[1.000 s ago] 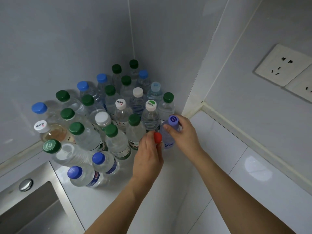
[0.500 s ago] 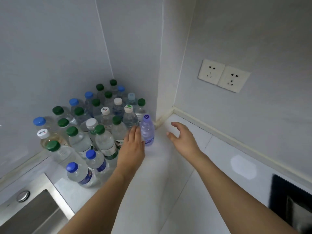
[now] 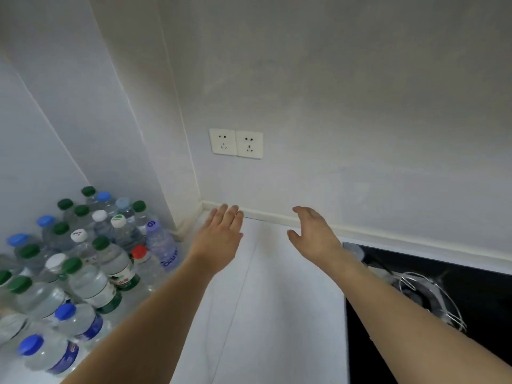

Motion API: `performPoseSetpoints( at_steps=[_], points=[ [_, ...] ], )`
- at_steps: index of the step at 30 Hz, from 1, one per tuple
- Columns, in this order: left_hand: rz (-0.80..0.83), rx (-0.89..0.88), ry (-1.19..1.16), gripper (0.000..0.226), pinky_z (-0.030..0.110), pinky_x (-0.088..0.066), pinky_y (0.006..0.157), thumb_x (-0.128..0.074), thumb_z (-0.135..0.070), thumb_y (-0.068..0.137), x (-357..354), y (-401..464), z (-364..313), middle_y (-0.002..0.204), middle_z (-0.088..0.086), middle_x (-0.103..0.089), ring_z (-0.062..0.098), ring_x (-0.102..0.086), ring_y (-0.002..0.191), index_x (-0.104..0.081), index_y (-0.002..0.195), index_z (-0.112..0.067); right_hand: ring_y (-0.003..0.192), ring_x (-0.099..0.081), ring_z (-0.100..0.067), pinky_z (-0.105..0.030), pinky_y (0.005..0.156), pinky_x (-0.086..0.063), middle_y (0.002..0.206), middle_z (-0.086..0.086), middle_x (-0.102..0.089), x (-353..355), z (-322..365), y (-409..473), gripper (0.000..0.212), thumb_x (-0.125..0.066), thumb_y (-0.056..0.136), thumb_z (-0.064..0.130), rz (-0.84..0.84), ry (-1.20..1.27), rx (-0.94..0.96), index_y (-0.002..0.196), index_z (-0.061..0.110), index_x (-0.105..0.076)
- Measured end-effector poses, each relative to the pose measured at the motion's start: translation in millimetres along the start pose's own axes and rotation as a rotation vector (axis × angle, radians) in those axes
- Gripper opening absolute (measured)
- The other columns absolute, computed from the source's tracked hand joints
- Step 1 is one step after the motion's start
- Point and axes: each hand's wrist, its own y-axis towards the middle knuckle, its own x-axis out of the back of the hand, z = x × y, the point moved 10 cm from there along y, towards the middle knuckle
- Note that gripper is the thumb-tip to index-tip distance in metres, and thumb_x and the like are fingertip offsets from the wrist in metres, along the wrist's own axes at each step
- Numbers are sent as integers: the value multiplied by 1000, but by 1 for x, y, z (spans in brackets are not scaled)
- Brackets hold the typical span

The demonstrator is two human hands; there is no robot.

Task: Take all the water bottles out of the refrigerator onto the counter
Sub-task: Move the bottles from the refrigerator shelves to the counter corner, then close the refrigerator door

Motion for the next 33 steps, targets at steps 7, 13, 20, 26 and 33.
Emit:
performPoseSetpoints(
  at_steps=[7, 13, 20, 26, 33],
  points=[
    [-62, -224, -41, 56, 43, -7, 123, -30, -33, 106, 53, 53, -131, 162, 10, -19, 32, -14, 149, -20, 154, -7, 139, -27, -25, -33, 116, -20, 152, -7, -33, 87, -93, -69, 58, -48, 96, 24, -59, -224, -167, 148, 11, -27],
    [-100, -352, -82, 56, 41, 1, 123, -23, -34, 107, 91, 65, -247, 164, 9, -9, 29, -5, 151, -11, 156, -9, 139, -28, -26, -36, 117, -20, 150, -8, -35, 155, -172, -144, 58, -49, 94, 25, -113, -308, -301, 147, 11, -30],
    [-124, -487, -167, 57, 40, 1, 123, -24, -36, 106, 131, 62, -375, 164, 9, -10, 28, -6, 151, -11, 156, -10, 140, -27, -28, -36, 116, -21, 151, -10, -34, 223, -249, -243, 57, -49, 95, 24, -169, -361, -465, 147, 10, -29],
    [-150, -585, -301, 58, 41, -5, 123, -29, -37, 105, 169, 57, -460, 162, 10, -16, 28, -11, 150, -18, 154, -9, 141, -24, -28, -36, 116, -20, 152, -9, -32, 268, -284, -309, 57, -47, 96, 25, -220, -365, -585, 148, 10, -27],
    [-166, -757, -335, 56, 41, -5, 123, -28, -36, 105, 201, 44, -538, 162, 10, -16, 29, -11, 150, -18, 154, -9, 138, -28, -28, -36, 115, -23, 149, -9, -36, 288, -298, -357, 56, -46, 94, 20, -276, -362, -714, 146, 10, -29]
  ],
)
